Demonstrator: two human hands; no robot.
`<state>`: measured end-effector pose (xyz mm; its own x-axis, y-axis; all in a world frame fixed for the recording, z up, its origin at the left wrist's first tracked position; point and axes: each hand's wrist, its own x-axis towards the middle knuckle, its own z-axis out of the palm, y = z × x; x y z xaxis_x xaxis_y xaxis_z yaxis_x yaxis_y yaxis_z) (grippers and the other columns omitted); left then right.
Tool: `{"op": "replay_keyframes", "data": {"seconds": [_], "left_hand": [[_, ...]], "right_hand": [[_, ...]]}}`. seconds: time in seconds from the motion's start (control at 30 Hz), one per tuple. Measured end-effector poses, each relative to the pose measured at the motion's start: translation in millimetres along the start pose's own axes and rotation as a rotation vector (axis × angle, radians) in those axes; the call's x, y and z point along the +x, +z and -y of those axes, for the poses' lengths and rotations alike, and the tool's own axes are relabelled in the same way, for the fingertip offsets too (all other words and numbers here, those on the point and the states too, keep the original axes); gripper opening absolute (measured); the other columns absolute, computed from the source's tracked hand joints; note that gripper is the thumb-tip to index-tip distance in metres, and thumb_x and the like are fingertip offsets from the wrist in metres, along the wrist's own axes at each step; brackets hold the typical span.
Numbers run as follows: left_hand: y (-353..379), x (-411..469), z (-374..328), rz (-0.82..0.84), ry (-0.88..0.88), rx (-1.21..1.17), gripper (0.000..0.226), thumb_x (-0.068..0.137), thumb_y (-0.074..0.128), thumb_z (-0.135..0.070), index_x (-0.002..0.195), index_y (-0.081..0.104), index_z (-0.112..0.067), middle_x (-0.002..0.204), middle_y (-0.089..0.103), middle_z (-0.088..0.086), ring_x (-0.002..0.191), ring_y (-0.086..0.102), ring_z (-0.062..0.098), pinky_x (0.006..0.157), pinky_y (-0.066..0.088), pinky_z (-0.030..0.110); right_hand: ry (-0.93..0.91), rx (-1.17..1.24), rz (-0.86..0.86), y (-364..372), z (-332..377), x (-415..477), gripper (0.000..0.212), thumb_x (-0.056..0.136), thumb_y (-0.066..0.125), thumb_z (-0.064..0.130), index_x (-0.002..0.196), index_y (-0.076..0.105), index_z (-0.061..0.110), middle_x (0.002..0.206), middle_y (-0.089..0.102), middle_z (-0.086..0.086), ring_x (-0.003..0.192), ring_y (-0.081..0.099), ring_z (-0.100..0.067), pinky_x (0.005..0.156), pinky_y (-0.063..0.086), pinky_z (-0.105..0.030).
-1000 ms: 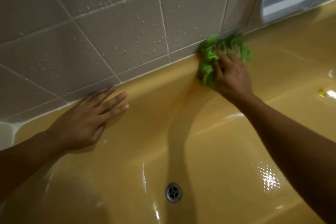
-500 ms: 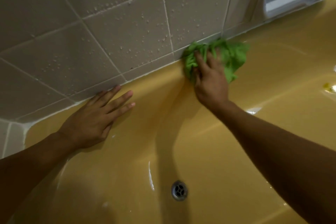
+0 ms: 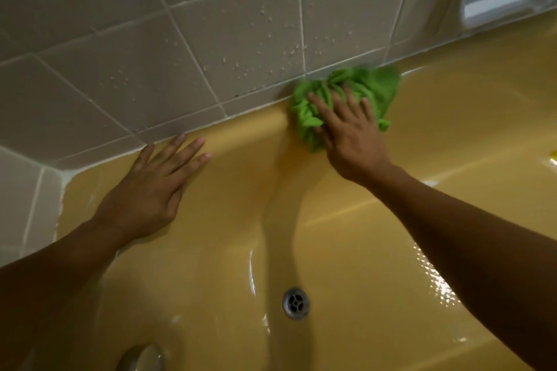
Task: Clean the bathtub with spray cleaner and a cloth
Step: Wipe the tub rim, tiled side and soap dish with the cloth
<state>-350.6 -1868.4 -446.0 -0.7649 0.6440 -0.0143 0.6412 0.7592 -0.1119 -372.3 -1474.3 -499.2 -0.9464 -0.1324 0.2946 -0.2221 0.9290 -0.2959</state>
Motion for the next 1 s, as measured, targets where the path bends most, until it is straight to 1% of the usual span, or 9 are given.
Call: {"op": "replay_keyframes", "data": {"seconds": [0.1,0.23,0.3,0.43,0.53,0.7,0.77,0.87,1.0], "left_hand": [[0.7,-6.4,0.2,0.009,-0.046,-0.002,0.066,0.097,0.038,-0.025,0.162,0.027,-0.029,0.172,0.012,-0.009,0.16,0.009,0.02,0.122,0.02,0.062],[1.5,-14.9,-1.2,0.003,-0.103,-0.018,0.067,0.098,0.04,-0.026,0.163,0.024,-0.031,0.173,0.008,-0.011,0.16,0.007,0.017,0.123,0.019,0.062],[2.4,-17.5,-1.6,0.001,-0.12,-0.028,0.067,0.098,0.039,-0.027,0.163,0.022,-0.032,0.172,0.008,-0.012,0.16,0.006,0.016,0.124,0.018,0.061],[2.8,-17.7,-1.8,0.021,-0.137,-0.025,0.066,0.099,0.034,-0.03,0.164,0.02,-0.033,0.173,0.007,-0.012,0.16,0.003,0.016,0.124,0.016,0.061],[2.9,-19.9,-4.0,0.029,-0.166,-0.025,0.065,0.1,0.033,-0.031,0.163,0.02,-0.034,0.172,0.01,-0.009,0.16,0.004,0.016,0.124,0.016,0.061],[3.1,-27.8,-11.2,0.029,-0.219,-0.004,0.065,0.101,0.034,-0.03,0.164,0.019,-0.034,0.173,0.006,-0.01,0.16,0.005,0.019,0.123,0.017,0.061],[3.6,-30.5,-17.3,0.025,-0.268,-0.016,0.066,0.102,0.042,-0.022,0.163,0.02,-0.034,0.173,0.008,-0.01,0.16,0.008,0.02,0.122,0.018,0.062],[0.0,-34.3,-32.0,0.002,-0.419,-0.084,0.078,0.098,0.054,-0.007,0.162,0.021,-0.038,0.172,0.009,-0.012,0.159,0.009,0.02,0.12,0.018,0.065],[-3.9,-40.7,-44.6,0.054,-0.524,-0.099,0.096,0.093,0.053,0.003,0.162,0.005,-0.044,0.171,-0.006,-0.018,0.159,-0.002,0.016,0.121,0.014,0.064]], "right_hand": [[0.124,0.0,-0.052,1.0,-8.9,0.6,0.059,0.108,0.031,0.047,0.162,0.006,0.042,0.172,0.003,0.001,0.158,-0.007,-0.024,0.125,0.001,-0.058],[0.119,-0.004,-0.1,13.0,19.7,2.1,0.061,0.108,0.036,0.04,0.163,0.011,0.035,0.172,0.002,-0.005,0.157,-0.007,-0.032,0.125,0.002,-0.058],[0.001,-0.054,-0.085,20.2,41.7,1.4,0.062,0.107,0.04,0.036,0.163,0.013,0.033,0.171,0.008,-0.008,0.157,0.0,-0.035,0.125,0.002,-0.059],[-0.333,-0.098,-0.003,34.5,101.9,13.0,0.064,0.104,0.043,0.035,0.162,0.017,0.034,0.165,0.029,-0.009,0.153,0.02,-0.035,0.125,0.005,-0.057],[-0.449,-0.087,0.019,38.2,122.3,19.6,0.066,0.103,0.046,0.032,0.162,0.017,0.035,0.163,0.033,-0.007,0.151,0.026,-0.032,0.126,0.008,-0.054],[-0.503,-0.073,0.13,13.7,90.3,26.4,0.062,0.107,0.035,0.031,0.162,0.006,0.04,0.168,0.022,-0.006,0.156,0.017,-0.028,0.127,0.004,-0.046],[-0.434,-0.038,0.139,5.4,67.2,20.4,0.061,0.107,0.035,0.03,0.162,0.011,0.039,0.167,0.027,-0.006,0.155,0.019,-0.029,0.127,0.006,-0.048],[-0.359,-0.023,0.136,-8.7,31.2,16.0,0.06,0.104,0.036,0.028,0.161,0.02,0.035,0.162,0.036,-0.01,0.152,0.025,-0.034,0.126,0.013,-0.05],[-0.409,-0.068,0.216,-24.0,20.9,25.3,0.058,0.104,0.03,0.032,0.161,0.021,0.036,0.162,0.035,-0.011,0.151,0.027,-0.035,0.125,0.017,-0.052]]}}
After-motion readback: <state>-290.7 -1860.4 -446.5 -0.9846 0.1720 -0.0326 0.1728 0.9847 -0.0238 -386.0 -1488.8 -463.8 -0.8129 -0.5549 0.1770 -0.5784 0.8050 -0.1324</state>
